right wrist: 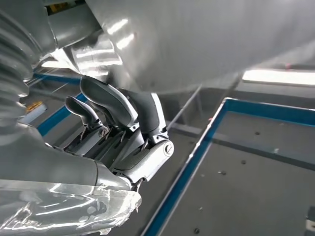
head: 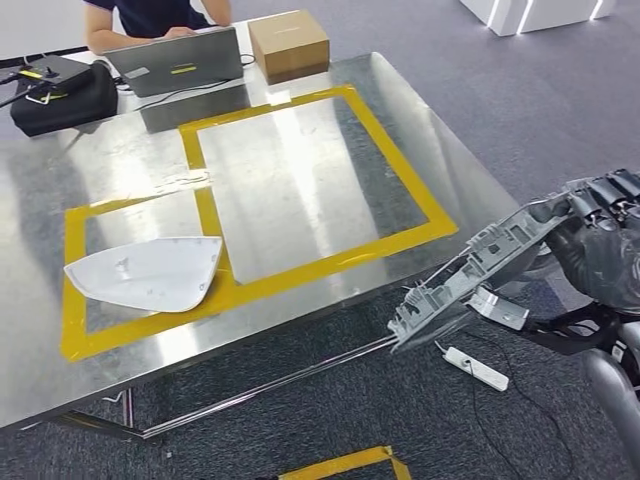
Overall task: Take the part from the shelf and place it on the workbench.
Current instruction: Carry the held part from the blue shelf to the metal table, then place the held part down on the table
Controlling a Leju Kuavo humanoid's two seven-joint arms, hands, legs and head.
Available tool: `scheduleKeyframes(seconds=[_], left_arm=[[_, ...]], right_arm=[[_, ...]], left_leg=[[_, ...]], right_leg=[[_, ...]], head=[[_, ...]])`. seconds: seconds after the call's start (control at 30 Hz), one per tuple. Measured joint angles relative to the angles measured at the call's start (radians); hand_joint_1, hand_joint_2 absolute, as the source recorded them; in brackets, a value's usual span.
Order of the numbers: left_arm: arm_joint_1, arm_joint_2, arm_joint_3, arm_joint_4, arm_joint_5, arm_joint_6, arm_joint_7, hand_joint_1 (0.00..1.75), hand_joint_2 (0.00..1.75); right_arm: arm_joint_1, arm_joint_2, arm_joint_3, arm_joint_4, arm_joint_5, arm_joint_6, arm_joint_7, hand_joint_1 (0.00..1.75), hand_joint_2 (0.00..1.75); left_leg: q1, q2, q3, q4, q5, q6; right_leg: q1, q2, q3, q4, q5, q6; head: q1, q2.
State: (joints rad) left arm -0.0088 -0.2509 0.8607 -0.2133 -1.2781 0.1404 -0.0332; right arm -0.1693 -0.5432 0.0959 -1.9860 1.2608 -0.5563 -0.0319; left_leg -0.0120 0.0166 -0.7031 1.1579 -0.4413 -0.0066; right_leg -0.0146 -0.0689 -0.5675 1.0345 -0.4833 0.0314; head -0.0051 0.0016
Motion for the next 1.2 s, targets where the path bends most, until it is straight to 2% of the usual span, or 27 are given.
scheduleKeyframes(seconds=[0.07,0.1,0.17,0.2,0.27,0.3,0.33,0.37,0.4,0.43,0.47,0.5,0.53,0.6,0.63,0.67,0.7,0.73,0.8,0.83,0.87,0.9,0.97,1.0,1.07,1.13,1.2], left_arm=[[-0.003,0.0,0.0,0.0,-0.003,0.0,0.0,0.0,0.0],[-0.003,0.0,0.0,-0.001,-0.005,0.0,0.0,0.0,0.0],[-0.003,0.001,0.002,-0.001,-0.007,-0.001,0.0,0.0,0.0],[-0.002,0.002,0.004,-0.001,-0.008,-0.001,0.0,0.0,0.0],[-0.001,0.004,0.009,-0.001,-0.008,-0.003,0.0,0.0,0.0],[-0.001,0.004,0.012,-0.002,-0.008,-0.004,0.0,0.0,0.0],[-0.002,0.005,0.015,-0.002,-0.008,-0.006,0.0,0.0,0.0],[-0.002,0.005,0.018,-0.002,-0.009,-0.007,0.0,0.0,0.0],[-0.002,0.006,0.02,-0.002,-0.009,-0.008,0.0,0.0,0.0],[-0.001,0.006,0.022,-0.002,-0.009,-0.008,0.0,0.0,0.0],[-0.001,0.007,0.023,-0.002,-0.009,-0.009,0.0,0.0,0.0],[0.0,0.007,0.024,-0.002,-0.01,-0.009,0.0,0.0,0.0],[0.0,0.008,0.025,-0.002,-0.01,-0.009,0.0,0.0,0.0],[-0.001,0.009,0.025,-0.003,-0.01,-0.009,0.0,0.0,0.0],[0.0,0.01,0.025,-0.003,-0.01,-0.009,0.0,0.0,0.0],[0.003,0.011,0.025,-0.003,-0.01,-0.009,0.0,0.0,0.0],[0.006,0.012,0.025,-0.004,-0.011,-0.009,0.0,0.0,0.0],[0.008,0.013,0.025,-0.004,-0.012,-0.009,0.0,0.0,0.0],[0.008,0.015,0.026,-0.004,-0.014,-0.01,0.0,0.0,0.0],[0.007,0.016,0.026,-0.004,-0.014,-0.011,0.0,0.0,0.0],[0.008,0.016,0.028,-0.004,-0.015,-0.011,0.0,0.0,0.0],[0.008,0.017,0.03,-0.004,-0.015,-0.012,0.0,0.0,0.0],[0.007,0.017,0.035,-0.004,-0.017,-0.012,0.0,0.0,0.0],[0.007,0.017,0.039,-0.004,-0.018,-0.012,0.0,0.0,0.0],[0.006,0.017,0.045,-0.004,-0.02,-0.012,0.001,0.0,0.0],[0.007,0.018,0.048,-0.004,-0.023,-0.012,0.002,0.0,0.0],[0.007,0.018,0.05,-0.005,-0.027,-0.012,0.004,0.0,0.0]], right_arm=[[0.002,0.0,-0.003,0.0,-0.008,0.002,-0.001,1.75,1.75],[0.004,-0.001,-0.004,0.0,-0.011,0.004,-0.002,1.75,1.75],[0.006,-0.002,-0.007,0.0,-0.018,0.008,-0.006,1.75,1.75],[0.006,-0.003,-0.007,0.0,-0.021,0.011,-0.007,1.75,1.75],[0.006,-0.004,-0.008,0.0,-0.026,0.015,-0.009,1.75,1.75],[0.006,-0.005,-0.009,0.0,-0.028,0.017,-0.01,1.75,1.75],[0.008,-0.006,-0.009,0.001,-0.031,0.018,-0.011,1.75,1.75],[0.011,-0.006,-0.009,0.001,-0.033,0.02,-0.012,1.75,1.75],[0.013,-0.006,-0.009,0.002,-0.034,0.022,-0.013,1.75,1.75],[0.015,-0.006,-0.009,0.003,-0.035,0.023,-0.014,1.75,1.75],[0.015,-0.006,-0.009,0.003,-0.036,0.023,-0.015,1.75,1.75],[0.015,-0.007,-0.009,0.004,-0.037,0.023,-0.015,1.75,1.75],[0.015,-0.007,-0.009,0.004,-0.037,0.023,-0.016,1.75,1.75],[0.015,-0.008,-0.01,0.005,-0.038,0.024,-0.016,1.75,1.75],[0.015,-0.008,-0.01,0.006,-0.039,0.024,-0.017,1.75,1.75],[0.015,-0.008,-0.01,0.006,-0.043,0.025,-0.018,1.75,1.75],[0.015,-0.009,-0.01,0.006,-0.048,0.026,-0.021,1.75,1.75],[0.016,-0.01,-0.01,0.006,-0.054,0.026,-0.024,1.75,1.75],[0.018,-0.013,-0.013,0.006,-0.059,0.025,-0.031,1.75,1.75],[0.02,-0.014,-0.016,0.006,-0.058,0.025,-0.032,1.75,1.75],[0.022,-0.015,-0.021,0.006,-0.057,0.026,-0.03,1.75,1.75],[0.024,-0.015,-0.026,0.006,-0.058,0.029,-0.027,1.75,1.75],[0.029,-0.015,-0.036,0.006,-0.063,0.037,-0.023,1.75,1.75],[0.031,-0.015,-0.04,0.006,-0.066,0.041,-0.021,1.75,1.75],[0.035,-0.015,-0.048,0.007,-0.072,0.046,-0.02,1.75,1.75],[0.036,-0.015,-0.055,0.008,-0.076,0.051,-0.018,1.75,1.75],[0.037,-0.016,-0.06,0.008,-0.086,0.068,-0.01,1.75,1.75]], left_leg=[[-0.012,0.048,0.061,-0.112,0.03,0.014],[-0.017,0.061,0.072,-0.136,0.031,0.018],[-0.016,0.042,0.072,-0.146,0.03,0.023],[-0.014,0.029,0.073,-0.149,0.033,0.027],[-0.006,0.003,0.077,-0.156,0.037,0.035],[-0.004,-0.009,0.077,-0.157,0.038,0.037],[-0.003,-0.023,0.077,-0.157,0.038,0.039],[-0.002,-0.038,0.076,-0.156,0.038,0.04],[-0.002,-0.054,0.077,-0.156,0.038,0.04],[-0.001,-0.069,0.078,-0.156,0.039,0.04],[0.001,-0.084,0.079,-0.155,0.039,0.038],[0.002,-0.099,0.079,-0.154,0.04,0.035],[0.003,-0.113,0.078,-0.151,0.04,0.03],[0.005,-0.139,0.069,-0.146,0.045,0.018],[0.006,-0.149,0.063,-0.146,0.049,0.012],[0.008,-0.157,0.06,-0.147,0.052,0.008],[0.007,-0.149,0.059,-0.147,0.053,0.002],[0.006,-0.137,0.059,-0.149,0.056,0.004],[0.002,-0.108,0.061,-0.151,0.059,0.025],[0.002,-0.105,0.062,-0.154,0.063,0.039],[0.001,-0.105,0.061,-0.155,0.063,0.047],[0.001,-0.105,0.061,-0.156,0.065,0.05],[0.002,-0.104,0.062,-0.158,0.065,0.046],[0.004,-0.103,0.062,-0.16,0.066,0.039],[0.007,-0.103,0.062,-0.162,0.066,0.016],[0.009,-0.103,0.061,-0.164,0.066,0.001],[0.009,-0.103,0.061,-0.164,0.066,-0.002]], right_leg=[[0.008,-0.021,0.004,0.001,-0.006,0.006],[0.012,-0.032,0.006,0.0,-0.008,0.009],[0.015,-0.056,0.012,-0.004,-0.012,0.017],[0.014,-0.053,0.013,-0.002,-0.017,0.021],[0.01,-0.005,-0.008,0.049,-0.053,0.029],[0.008,0.029,-0.035,0.106,-0.082,0.032],[0.006,0.05,-0.068,0.174,-0.112,0.033],[0.006,0.06,-0.1,0.234,-0.131,0.035],[0.006,0.064,-0.121,0.267,-0.134,0.037],[0.005,0.065,-0.123,0.26,-0.115,0.039],[0.003,0.069,-0.107,0.217,-0.082,0.04],[-0.002,0.083,-0.078,0.149,-0.043,0.044],[-0.007,0.107,-0.048,0.083,-0.018,0.047],[-0.014,0.144,-0.012,0.009,0.0,0.044],[-0.012,0.147,-0.009,0.005,-0.003,0.037],[-0.012,0.138,-0.008,0.005,-0.001,0.028],[-0.011,0.13,-0.008,0.005,0.001,0.022],[-0.01,0.126,-0.008,0.004,0.001,0.018],[-0.008,0.12,-0.007,0.003,0.001,0.016],[-0.006,0.119,-0.008,0.003,0.001,0.015],[-0.004,0.118,-0.009,0.003,0.002,0.013],[-0.003,0.117,-0.009,0.003,0.003,0.012],[0.0,0.118,-0.01,0.003,0.004,0.01],[0.001,0.118,-0.01,0.003,0.004,0.008],[0.002,0.118,-0.011,0.003,0.004,0.007],[0.003,0.117,-0.012,0.003,0.004,0.006],[0.003,0.117,-0.011,0.003,0.004,0.006]], head=[[0.001,0.0],[0.002,0.0],[0.003,0.0],[0.004,0.0],[0.008,0.0],[0.011,0.0],[0.013,0.0],[0.015,0.0],[0.016,0.0],[0.016,0.0],[0.016,0.0],[0.016,0.0],[0.016,0.0],[0.015,0.0],[0.015,0.0],[0.014,0.0],[0.014,0.0],[0.011,0.0],[0.005,0.0],[0.003,0.0],[0.002,0.0],[0.002,0.0],[0.002,0.0],[0.002,0.0],[0.002,0.0],[0.002,0.0],[0.003,0.0]])
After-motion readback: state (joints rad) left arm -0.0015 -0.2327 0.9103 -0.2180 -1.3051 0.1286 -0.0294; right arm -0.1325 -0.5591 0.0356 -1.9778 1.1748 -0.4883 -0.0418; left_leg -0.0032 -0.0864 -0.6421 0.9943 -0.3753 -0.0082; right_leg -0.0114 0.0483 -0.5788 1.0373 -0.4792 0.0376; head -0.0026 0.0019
